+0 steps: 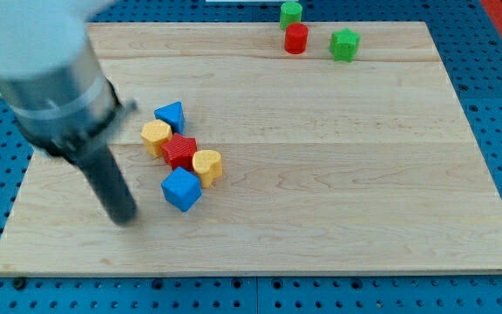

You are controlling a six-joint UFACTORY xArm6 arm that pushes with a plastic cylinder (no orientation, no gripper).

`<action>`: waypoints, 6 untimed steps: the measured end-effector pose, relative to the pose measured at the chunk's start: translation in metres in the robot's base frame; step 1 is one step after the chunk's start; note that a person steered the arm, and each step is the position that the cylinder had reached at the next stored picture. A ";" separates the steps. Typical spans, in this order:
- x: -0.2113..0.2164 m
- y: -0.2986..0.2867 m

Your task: Slide the green star towards the blue triangle

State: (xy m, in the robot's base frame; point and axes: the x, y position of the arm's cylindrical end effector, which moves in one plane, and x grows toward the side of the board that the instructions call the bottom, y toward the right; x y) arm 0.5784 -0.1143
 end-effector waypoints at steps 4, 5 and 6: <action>-0.041 0.005; -0.049 0.037; -0.030 0.046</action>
State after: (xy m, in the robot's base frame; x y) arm 0.5486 -0.0681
